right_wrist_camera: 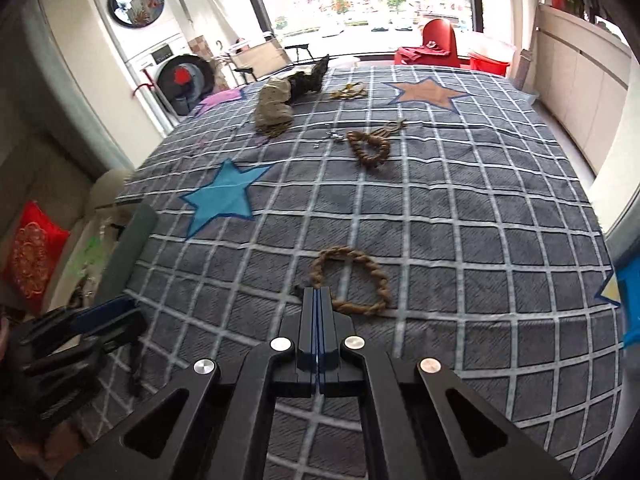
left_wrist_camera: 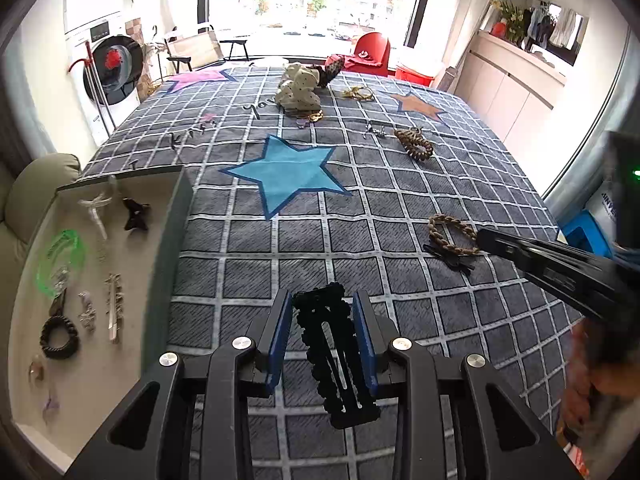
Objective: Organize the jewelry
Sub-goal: 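Carry the black clip in the left tool while the right tool carries the bracelet to the tray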
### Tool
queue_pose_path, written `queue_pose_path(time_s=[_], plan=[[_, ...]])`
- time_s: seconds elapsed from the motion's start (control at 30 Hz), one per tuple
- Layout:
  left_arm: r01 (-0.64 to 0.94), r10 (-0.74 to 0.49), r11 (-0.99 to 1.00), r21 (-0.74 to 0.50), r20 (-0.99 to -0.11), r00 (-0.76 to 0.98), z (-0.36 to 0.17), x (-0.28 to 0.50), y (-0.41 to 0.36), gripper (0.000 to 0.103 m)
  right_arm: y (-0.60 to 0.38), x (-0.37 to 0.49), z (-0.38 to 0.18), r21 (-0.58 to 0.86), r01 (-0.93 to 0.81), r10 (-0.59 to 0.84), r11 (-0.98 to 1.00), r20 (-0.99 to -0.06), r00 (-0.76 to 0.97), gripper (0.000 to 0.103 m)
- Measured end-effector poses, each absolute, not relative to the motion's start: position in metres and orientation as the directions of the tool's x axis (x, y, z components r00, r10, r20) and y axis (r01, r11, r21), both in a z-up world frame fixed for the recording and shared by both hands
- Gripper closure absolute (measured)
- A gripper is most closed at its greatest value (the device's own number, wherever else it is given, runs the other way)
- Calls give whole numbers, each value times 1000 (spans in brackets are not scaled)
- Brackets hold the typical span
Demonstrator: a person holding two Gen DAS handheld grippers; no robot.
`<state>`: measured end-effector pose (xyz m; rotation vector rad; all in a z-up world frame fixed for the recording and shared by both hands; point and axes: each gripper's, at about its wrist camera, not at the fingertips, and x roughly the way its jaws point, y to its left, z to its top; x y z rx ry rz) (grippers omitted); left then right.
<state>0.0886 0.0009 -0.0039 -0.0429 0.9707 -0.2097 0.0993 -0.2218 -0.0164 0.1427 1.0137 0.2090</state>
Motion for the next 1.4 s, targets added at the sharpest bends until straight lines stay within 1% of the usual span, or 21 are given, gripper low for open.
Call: queue_pose_path(time_s=[0.03,0.07,0.13,0.17,0.23,0.3,0.37,0.4,0.47,0.5,0.53,0.6,0.63,0.7,0.73,0.97,1.2,1.4], plan=[[156,-195,979,-130,-813,548,-2,87,3,70,-223,104,-21,205,-92,223,975,-837,500,92],[154,-194,980,-130,-812,551,-1,85,4,70,-224,108,-25,195,-84,211,977,-844,493,69],[153,-193,980,-129,-809,555,2,82,7,70,-220,112,-31,172,-89,194,981,-846,496,35],[153,-193,980,-128,-808,556,2,81,8,70,-217,113,-32,159,-99,188,982,-848,496,35],[152,-189,980,-125,-808,557,2,79,9,70,-208,116,-35,136,-112,174,984,-851,496,35],[153,-191,980,-126,-809,556,2,79,10,70,-200,120,-35,114,-115,157,987,-851,502,39],[153,-191,980,-126,-809,556,2,79,11,70,-192,127,-41,111,-129,160,985,-867,472,61],[153,-191,980,-126,-809,556,2,79,11,70,-187,130,-44,96,-135,148,986,-878,456,65],[154,-191,980,-126,-809,556,2,79,10,70,-174,131,-44,7,-160,82,987,-882,464,67],[154,-192,980,-127,-809,556,2,79,11,70,-170,131,-44,-12,-175,72,984,-883,464,70],[155,-194,980,-128,-808,556,3,79,12,70,-167,130,-43,-12,-183,75,983,-884,461,81],[155,-196,979,-131,-807,557,3,78,13,70,-169,127,-41,-11,-173,72,985,-881,467,82],[156,-198,979,-132,-805,559,4,77,14,70,-175,125,-38,34,-158,105,987,-877,470,97],[158,-202,978,-135,-801,563,7,75,16,70,-192,120,-30,173,-123,211,977,-855,474,98],[159,-202,978,-135,-799,566,8,74,17,70,-197,118,-27,210,-115,240,971,-845,477,98],[157,-209,977,-143,-780,590,20,67,26,70,-222,103,-2,352,-81,344,932,-794,501,98],[146,-198,980,-137,-766,611,31,58,41,70,-214,94,19,440,-99,427,892,-753,500,98],[115,-174,985,-131,-758,629,37,50,64,70,-174,80,42,455,-196,489,869,-725,485,98]])
